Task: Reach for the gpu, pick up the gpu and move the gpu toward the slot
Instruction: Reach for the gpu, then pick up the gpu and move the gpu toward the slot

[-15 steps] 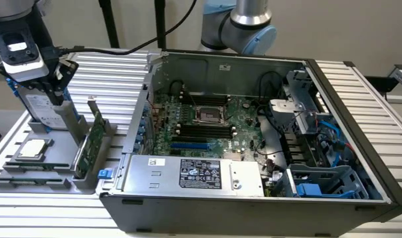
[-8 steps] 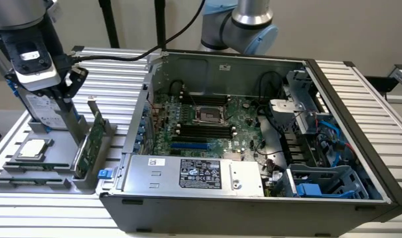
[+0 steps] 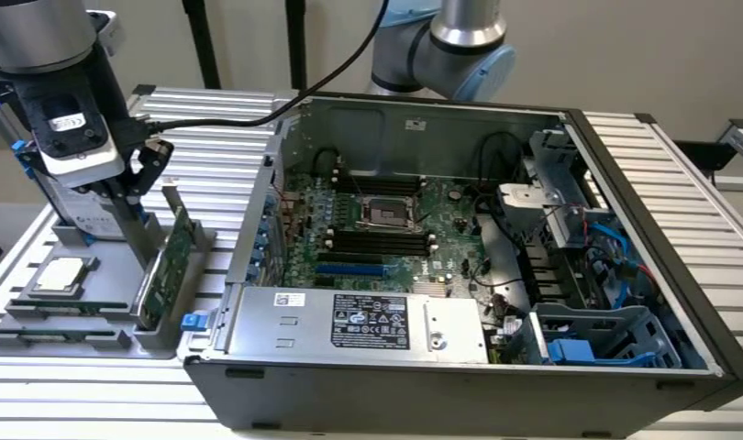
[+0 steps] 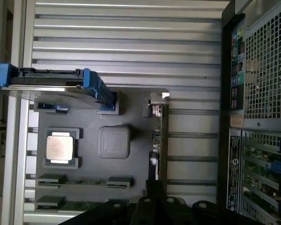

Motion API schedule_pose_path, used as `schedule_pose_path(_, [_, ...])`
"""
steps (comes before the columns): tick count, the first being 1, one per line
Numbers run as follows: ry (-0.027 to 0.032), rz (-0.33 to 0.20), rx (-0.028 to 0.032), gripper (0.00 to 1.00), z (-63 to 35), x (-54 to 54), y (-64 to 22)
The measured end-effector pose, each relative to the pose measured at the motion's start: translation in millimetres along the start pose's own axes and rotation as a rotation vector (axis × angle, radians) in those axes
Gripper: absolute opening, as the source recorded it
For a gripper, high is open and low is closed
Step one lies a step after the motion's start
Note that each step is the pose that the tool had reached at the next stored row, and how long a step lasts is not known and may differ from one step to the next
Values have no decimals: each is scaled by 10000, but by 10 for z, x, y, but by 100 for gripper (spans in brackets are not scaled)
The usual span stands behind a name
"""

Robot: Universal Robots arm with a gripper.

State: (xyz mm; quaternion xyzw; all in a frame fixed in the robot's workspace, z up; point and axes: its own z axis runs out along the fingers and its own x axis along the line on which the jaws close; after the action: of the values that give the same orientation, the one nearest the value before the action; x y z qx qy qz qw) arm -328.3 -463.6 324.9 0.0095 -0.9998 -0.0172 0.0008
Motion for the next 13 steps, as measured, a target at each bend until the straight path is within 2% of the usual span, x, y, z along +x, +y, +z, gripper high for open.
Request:
schedule_pose_path(1, [14, 3, -2, 11, 0, -3, -1])
schedule_pose_path(13, [16, 3, -4, 11, -1, -3, -1])
